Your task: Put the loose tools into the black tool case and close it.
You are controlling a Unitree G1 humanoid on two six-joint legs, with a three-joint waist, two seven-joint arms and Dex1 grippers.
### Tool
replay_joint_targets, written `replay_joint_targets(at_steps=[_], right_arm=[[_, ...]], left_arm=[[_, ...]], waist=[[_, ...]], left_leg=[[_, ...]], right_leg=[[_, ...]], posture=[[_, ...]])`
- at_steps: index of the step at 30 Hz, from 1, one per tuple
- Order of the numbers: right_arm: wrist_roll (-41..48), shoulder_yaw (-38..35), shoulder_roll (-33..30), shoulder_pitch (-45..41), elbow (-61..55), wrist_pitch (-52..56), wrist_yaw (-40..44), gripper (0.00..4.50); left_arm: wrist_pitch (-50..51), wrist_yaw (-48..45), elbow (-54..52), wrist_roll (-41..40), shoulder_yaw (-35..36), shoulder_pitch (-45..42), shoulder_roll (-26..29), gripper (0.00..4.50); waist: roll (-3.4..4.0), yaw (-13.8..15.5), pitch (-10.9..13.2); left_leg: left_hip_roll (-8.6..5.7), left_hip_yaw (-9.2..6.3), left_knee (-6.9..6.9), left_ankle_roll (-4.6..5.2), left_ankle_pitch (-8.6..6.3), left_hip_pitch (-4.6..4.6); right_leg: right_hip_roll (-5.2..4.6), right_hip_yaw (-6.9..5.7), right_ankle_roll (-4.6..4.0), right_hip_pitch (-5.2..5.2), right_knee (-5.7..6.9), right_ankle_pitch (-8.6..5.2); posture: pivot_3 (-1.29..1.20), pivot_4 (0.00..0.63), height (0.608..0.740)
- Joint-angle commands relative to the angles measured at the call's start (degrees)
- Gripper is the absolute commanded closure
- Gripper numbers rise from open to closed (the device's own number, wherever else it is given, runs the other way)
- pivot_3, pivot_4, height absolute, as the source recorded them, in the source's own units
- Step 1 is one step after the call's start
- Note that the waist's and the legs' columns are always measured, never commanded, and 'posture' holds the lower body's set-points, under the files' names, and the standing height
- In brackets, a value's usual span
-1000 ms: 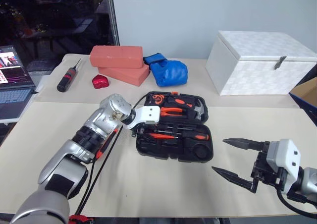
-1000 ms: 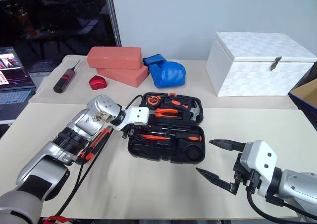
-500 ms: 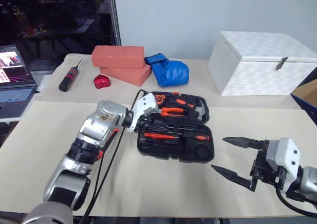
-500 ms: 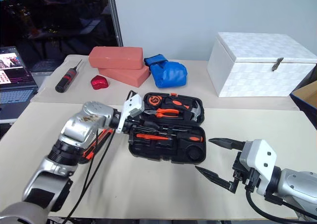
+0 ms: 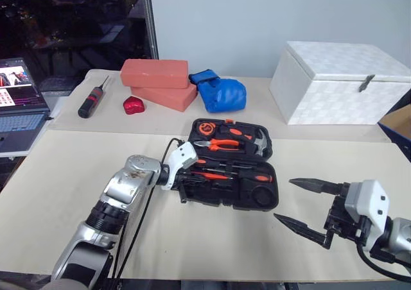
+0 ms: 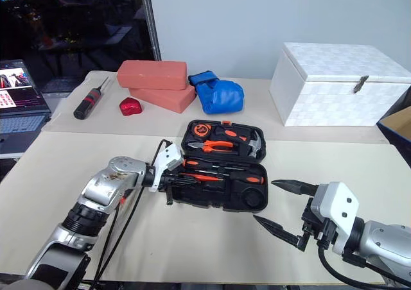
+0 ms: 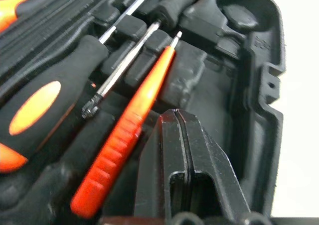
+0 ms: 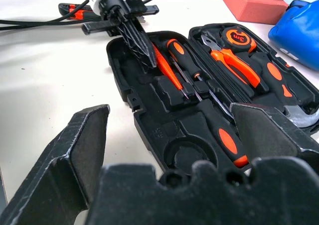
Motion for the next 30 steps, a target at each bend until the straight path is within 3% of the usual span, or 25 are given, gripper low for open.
replay_joint_targets(at_steps=[1, 8, 18, 30], right_arm=[[0.54, -1.24, 0.27, 0.41, -1.96, -0.39, -0.42, 0.0], [0.7, -1.52, 0.26, 1.13, -2.17, -0.53, -0.62, 0.0], [0.91, -1.8, 0.47, 1.95, -2.41, -0.56, -0.65, 0.0], [0.84, -1.75, 0.51, 2.06, -2.13, -0.7, -0.28, 0.0]], left_arm=[[2.69, 2.39, 1.36, -2.62, 2.31, -1.85, -1.86, 4.47], [6.83, 6.46, 4.49, -4.2, 3.91, -3.42, -3.84, 4.47], [21.95, 13.43, 5.7, -14.11, 13.74, -5.85, -8.91, 4.47], [18.08, 15.9, 4.54, -9.9, 6.3, -4.29, -5.1, 4.47]], waist=[[0.0, -0.05, 0.0], [0.0, -0.12, 0.0], [0.0, -0.23, 0.0], [0.01, -0.16, -0.01]], left_leg=[[0.0, 0.0, 0.0, 0.0, 0.0, 0.0], [-0.01, -0.03, 0.0, 0.0, 0.0, 0.01], [-0.05, -0.14, 0.18, 0.02, 0.02, -0.01], [-0.07, -0.18, 0.15, 0.02, 0.02, -0.01]], right_leg=[[0.0, 0.0, 0.07, -0.01, 0.0, 0.04], [0.01, 0.0, 0.15, 0.0, 0.02, 0.1], [0.02, -0.01, -0.01, 0.02, 0.04, 0.08], [0.02, -0.02, 0.03, 0.07, 0.01, 0.04]], posture=[[0.0, 0.15, 0.74], [0.0, 0.15, 0.74], [0.0, 0.15, 0.74], [0.0, 0.15, 0.74]])
